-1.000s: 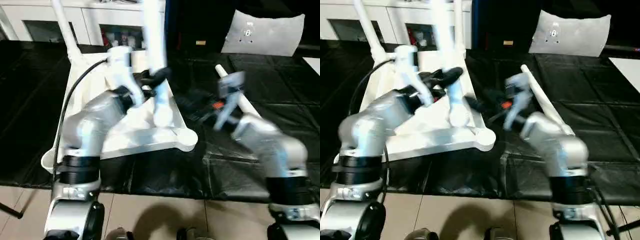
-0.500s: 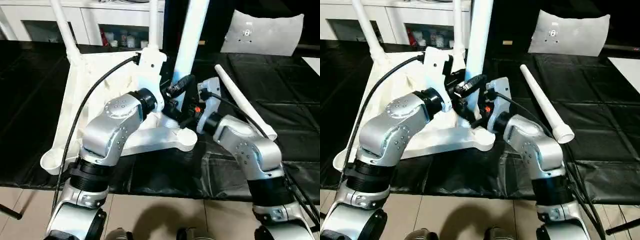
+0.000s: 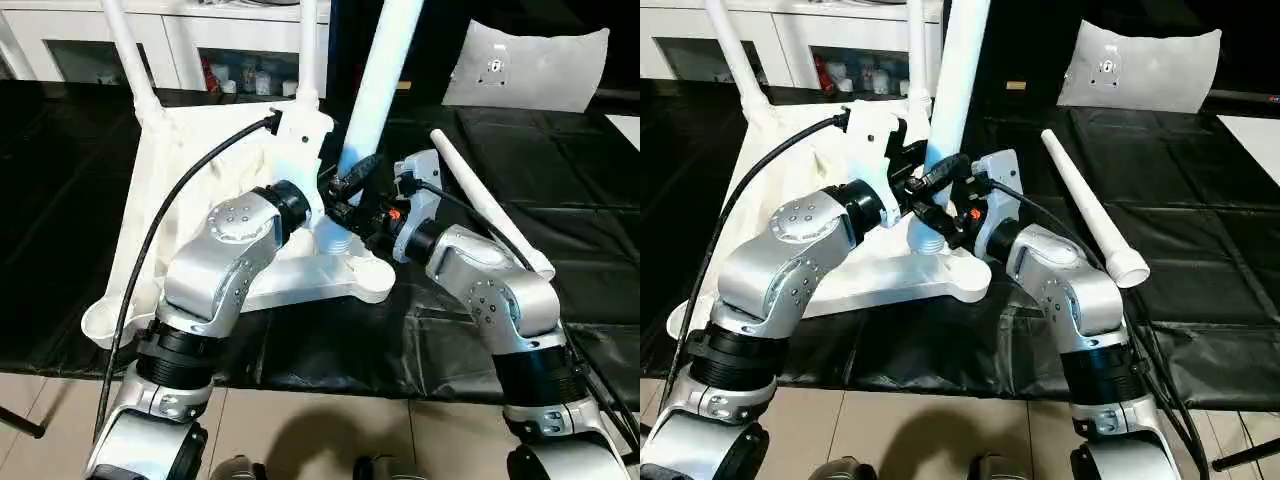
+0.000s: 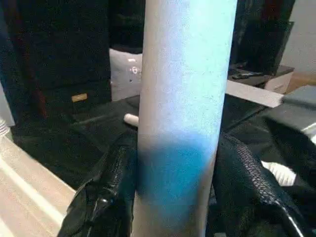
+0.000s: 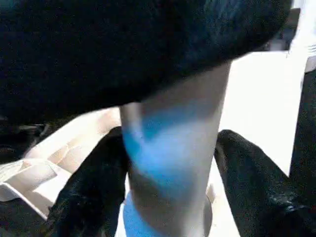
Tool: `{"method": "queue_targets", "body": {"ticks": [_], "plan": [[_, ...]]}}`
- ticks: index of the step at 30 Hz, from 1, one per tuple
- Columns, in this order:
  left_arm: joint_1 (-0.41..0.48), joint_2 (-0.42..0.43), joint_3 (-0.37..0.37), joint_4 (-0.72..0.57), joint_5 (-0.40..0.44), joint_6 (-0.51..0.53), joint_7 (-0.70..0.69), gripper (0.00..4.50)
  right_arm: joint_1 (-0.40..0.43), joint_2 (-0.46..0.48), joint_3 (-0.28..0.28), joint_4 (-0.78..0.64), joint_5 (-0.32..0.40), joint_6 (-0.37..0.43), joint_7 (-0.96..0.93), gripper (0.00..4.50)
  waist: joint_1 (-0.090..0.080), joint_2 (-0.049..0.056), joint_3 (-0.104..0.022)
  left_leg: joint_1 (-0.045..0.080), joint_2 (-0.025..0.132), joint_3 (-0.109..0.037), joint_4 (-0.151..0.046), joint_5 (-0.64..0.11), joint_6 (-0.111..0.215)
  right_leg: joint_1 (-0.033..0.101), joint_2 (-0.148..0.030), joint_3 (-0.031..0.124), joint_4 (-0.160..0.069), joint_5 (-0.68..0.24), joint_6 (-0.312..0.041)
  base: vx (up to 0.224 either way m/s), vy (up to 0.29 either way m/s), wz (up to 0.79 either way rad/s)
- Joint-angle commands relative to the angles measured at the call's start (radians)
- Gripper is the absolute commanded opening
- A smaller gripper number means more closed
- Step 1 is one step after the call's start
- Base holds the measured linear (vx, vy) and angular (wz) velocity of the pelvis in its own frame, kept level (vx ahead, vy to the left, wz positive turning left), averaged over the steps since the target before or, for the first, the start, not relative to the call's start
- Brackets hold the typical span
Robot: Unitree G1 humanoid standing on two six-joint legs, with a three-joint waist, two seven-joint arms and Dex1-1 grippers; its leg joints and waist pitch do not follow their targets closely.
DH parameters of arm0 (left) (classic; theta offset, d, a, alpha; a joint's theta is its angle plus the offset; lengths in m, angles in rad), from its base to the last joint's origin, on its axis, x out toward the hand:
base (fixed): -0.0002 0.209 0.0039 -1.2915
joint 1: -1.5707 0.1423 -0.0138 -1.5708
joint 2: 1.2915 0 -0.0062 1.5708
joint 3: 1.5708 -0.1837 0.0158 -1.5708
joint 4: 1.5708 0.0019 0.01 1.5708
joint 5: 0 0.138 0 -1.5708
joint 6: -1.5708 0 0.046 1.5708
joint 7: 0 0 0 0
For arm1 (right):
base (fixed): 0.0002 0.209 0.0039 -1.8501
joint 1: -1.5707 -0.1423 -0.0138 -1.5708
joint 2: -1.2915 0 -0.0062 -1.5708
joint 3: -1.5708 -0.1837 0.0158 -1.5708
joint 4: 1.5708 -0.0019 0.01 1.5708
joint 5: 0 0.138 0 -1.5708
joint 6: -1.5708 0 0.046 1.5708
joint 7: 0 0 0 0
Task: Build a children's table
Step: Insert table leg to table base
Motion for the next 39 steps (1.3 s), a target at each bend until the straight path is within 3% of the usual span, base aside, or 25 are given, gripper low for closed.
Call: {"method": "queue_targets", "body": {"ticks": [1,6,8,11,13,20,31,39], "plan": [[-0.009,-0.002,-0.008,-0.022,0.008,-0.013,-0.005,1.90,-0.014,-0.003,-0.008,0.000,0.003,0.011,0.011,2.46,0.000,-0.010,-0.092,0.008,0.023,-0.003,-0.071,-0.171,0.005,0.065,-0.050,0.025,-0.078,-0.333,-0.138,0.000,0.000,0.00],[-0.013,-0.004,-0.001,-0.020,0.009,-0.013,-0.009,1.90,-0.008,-0.007,-0.003,-0.001,0.004,0.037,0.014,2.14,0.001,-0.011,-0.092,0.008,0.023,-0.003,-0.070,-0.162,0.008,0.065,-0.051,0.025,-0.077,-0.328,-0.140,0.000,0.000,0.00],[-0.013,-0.003,0.000,-0.019,0.010,-0.013,-0.011,1.90,-0.009,-0.003,-0.006,0.002,0.009,0.042,0.011,2.65,0.001,-0.011,-0.092,0.008,0.023,-0.003,-0.070,-0.156,0.009,0.065,-0.050,0.025,-0.076,-0.319,-0.143,0.000,0.000,0.00],[-0.013,-0.002,0.001,-0.019,0.011,-0.012,-0.013,1.90,-0.013,-0.003,-0.008,0.003,0.011,0.045,0.010,2.71,0.001,-0.010,-0.091,0.009,0.024,-0.003,-0.071,-0.161,0.008,0.064,-0.050,0.025,-0.076,-0.323,-0.145,0.000,0.000,0.00],[-0.013,-0.002,0.000,-0.019,0.011,-0.012,-0.014,1.90,-0.016,-0.003,-0.008,0.006,-0.001,0.046,-0.001,3.08,0.001,-0.010,-0.092,0.009,0.023,-0.003,-0.071,-0.159,0.006,0.065,-0.050,0.025,-0.076,-0.321,-0.146,0.000,0.000,0.00],[-0.012,-0.003,-0.002,-0.021,0.012,-0.011,-0.017,1.90,-0.018,0.002,-0.022,0.008,0.006,0.059,-0.001,3.11,0.000,-0.013,-0.092,0.009,0.023,-0.003,-0.070,-0.164,0.005,0.064,-0.050,0.025,-0.078,-0.335,-0.138,0.000,0.000,0.00],[-0.011,0.000,-0.004,-0.027,0.011,-0.005,-0.029,1.90,-0.022,0.005,-0.031,0.014,0.016,0.063,0.004,2.08,0.001,-0.012,-0.092,0.008,0.023,-0.003,-0.071,-0.158,0.007,0.065,-0.051,0.025,-0.077,-0.331,-0.139,0.000,0.000,0.00],[-0.015,0.000,-0.003,-0.028,0.009,-0.002,-0.035,1.90,-0.017,0.003,-0.027,0.016,0.014,0.068,0.013,1.94,0.001,-0.010,-0.092,0.009,0.024,-0.003,-0.071,-0.156,0.007,0.065,-0.051,0.026,-0.075,-0.314,-0.148,0.000,0.000,0.00]]}}
